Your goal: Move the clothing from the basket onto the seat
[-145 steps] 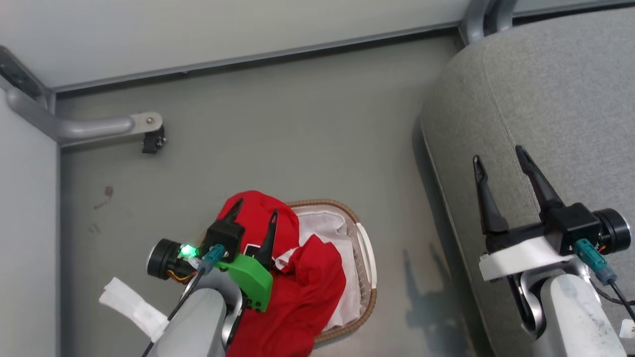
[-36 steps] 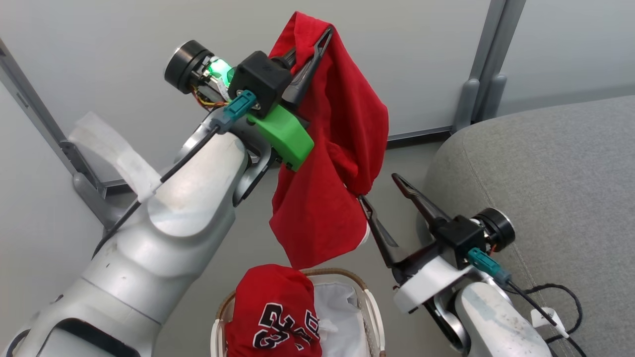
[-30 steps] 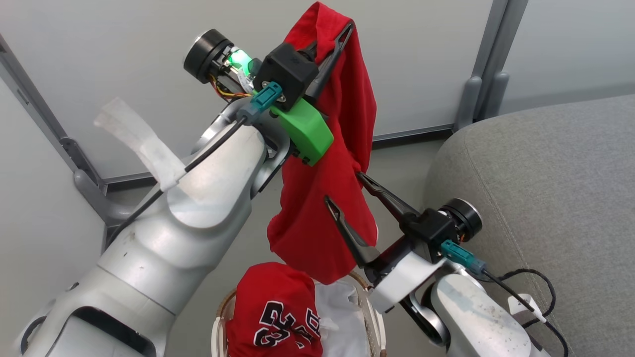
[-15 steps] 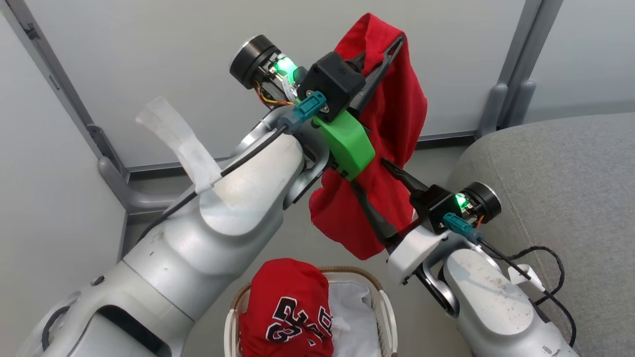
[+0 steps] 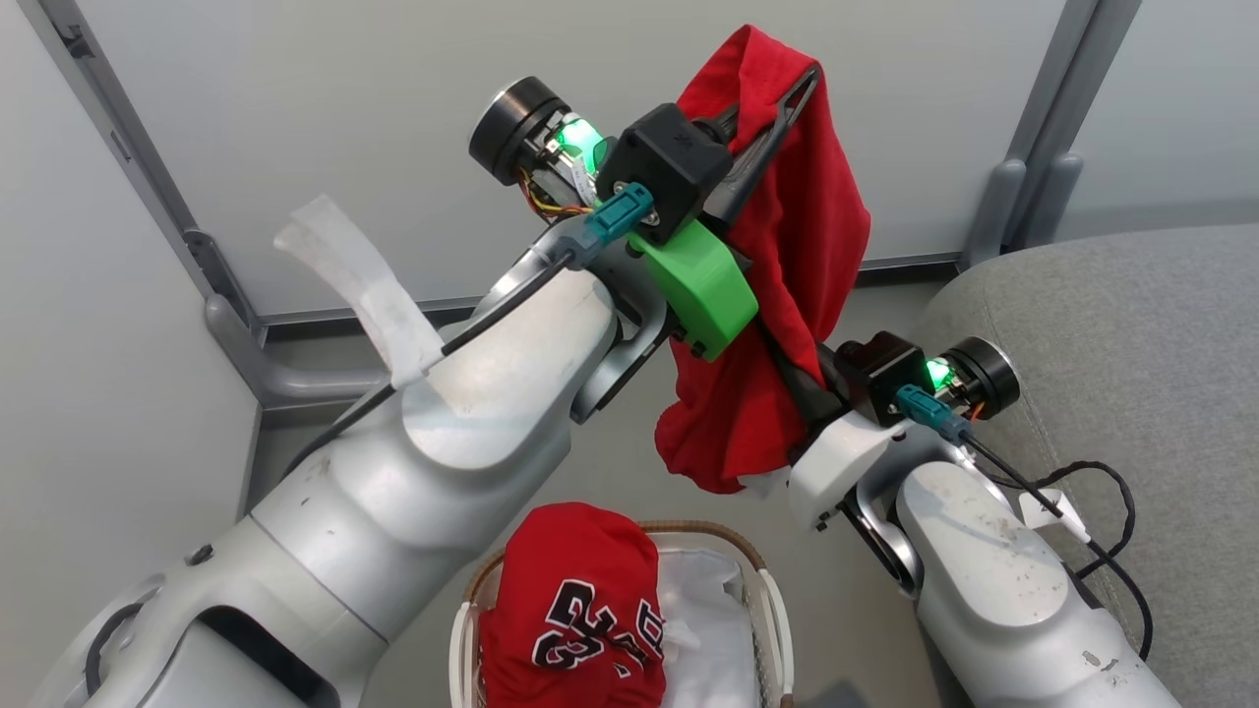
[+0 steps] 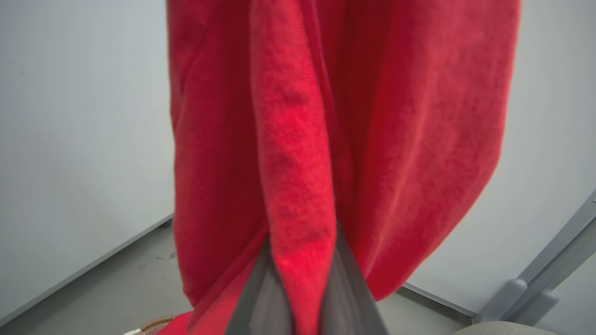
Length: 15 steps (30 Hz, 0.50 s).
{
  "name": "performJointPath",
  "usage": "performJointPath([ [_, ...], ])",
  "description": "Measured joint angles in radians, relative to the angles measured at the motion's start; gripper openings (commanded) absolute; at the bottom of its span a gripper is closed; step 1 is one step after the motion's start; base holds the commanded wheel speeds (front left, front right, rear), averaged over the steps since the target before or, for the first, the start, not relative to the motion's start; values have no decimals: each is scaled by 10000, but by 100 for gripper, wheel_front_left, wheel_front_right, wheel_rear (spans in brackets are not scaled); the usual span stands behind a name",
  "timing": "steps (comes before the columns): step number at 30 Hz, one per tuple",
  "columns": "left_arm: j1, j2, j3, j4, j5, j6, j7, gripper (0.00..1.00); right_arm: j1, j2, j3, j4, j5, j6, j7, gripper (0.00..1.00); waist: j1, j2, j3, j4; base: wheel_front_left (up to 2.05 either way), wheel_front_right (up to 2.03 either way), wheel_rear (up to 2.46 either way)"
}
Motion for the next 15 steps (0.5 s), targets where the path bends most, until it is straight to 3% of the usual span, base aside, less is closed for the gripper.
performJointPath([
  [6,304,276,255,316,-182,40,-182,0,8,4,-121,-94,82,0,0,0,0,0,73,-150,0,0,0],
  [7,369,328,297,347,-224,40,-222,4,9,2,-167,-113,90,0,0,0,0,0,85,-174,0,0,0],
  [8,438,382,351,384,-236,40,-268,25,11,4,-217,-119,94,0,0,0,0,0,97,-196,0,0,0],
  [9,501,420,399,410,-265,40,-284,39,15,8,-284,-125,113,0,0,0,0,0,107,-211,0,0,0],
  [10,581,477,443,439,-301,40,-311,62,16,4,-366,-132,130,0,0,0,0,0,119,-226,0,0,0],
  [11,675,510,493,456,-311,40,-341,99,17,4,-472,-134,130,0,0,0,0,0,131,-237,0,0,0],
  [15,1228,667,608,537,-384,38,-407,100,25,6,-947,-184,50,0,2,0,0,0,160,-266,0,0,0],
])
